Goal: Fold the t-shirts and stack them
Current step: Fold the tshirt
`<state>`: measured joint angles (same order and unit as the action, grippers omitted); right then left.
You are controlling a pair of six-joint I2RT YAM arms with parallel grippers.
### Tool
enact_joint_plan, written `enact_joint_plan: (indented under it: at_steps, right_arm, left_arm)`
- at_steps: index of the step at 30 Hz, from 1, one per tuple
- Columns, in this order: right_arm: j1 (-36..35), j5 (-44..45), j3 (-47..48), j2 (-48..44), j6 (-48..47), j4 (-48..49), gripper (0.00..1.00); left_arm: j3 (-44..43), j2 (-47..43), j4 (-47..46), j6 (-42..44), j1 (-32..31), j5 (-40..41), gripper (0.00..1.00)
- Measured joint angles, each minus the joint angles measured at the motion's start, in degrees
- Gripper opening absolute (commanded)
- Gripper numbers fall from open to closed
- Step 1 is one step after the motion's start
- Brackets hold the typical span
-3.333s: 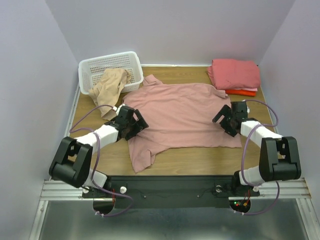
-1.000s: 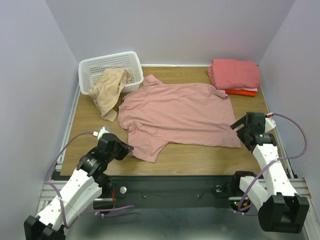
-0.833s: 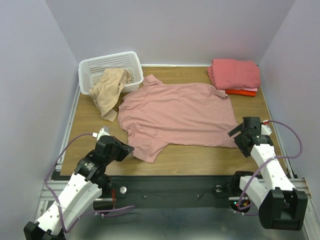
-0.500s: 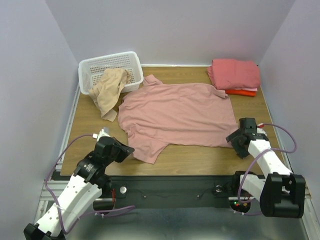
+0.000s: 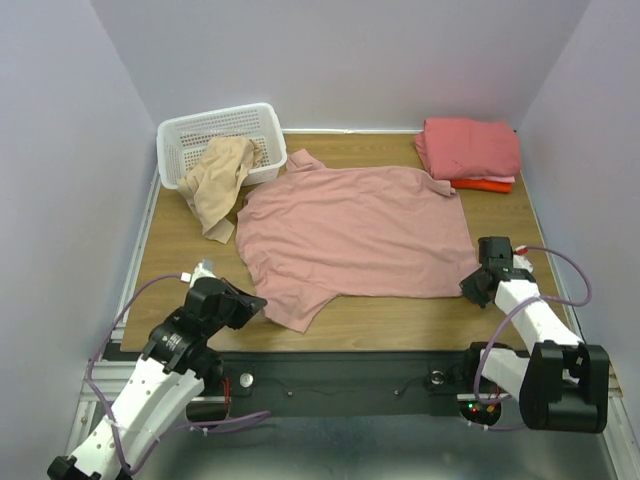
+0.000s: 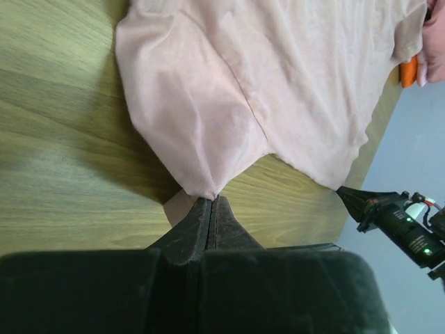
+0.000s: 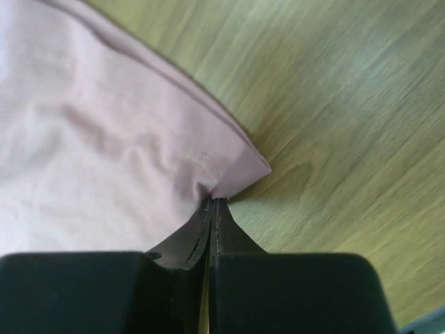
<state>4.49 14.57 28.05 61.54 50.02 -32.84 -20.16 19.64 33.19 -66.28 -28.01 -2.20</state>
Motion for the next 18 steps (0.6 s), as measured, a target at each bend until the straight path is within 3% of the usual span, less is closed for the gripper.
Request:
enact_joint_plan:
  at_steps: [6, 18]
  right_arm:
    - [-0.04, -0.46, -1.4, -11.91, 0.17, 1.16, 0.0]
    - [-0.04, 0.31, 6.4, -29.31, 3.58, -10.78, 0.0]
  left_arm:
    - [-2.82, -2.29, 2.82, -1.11, 0.0, -0.44, 0.0]
    - [-6.93, -10.93, 10.84, -7.15, 0.0, -0.85, 0.0]
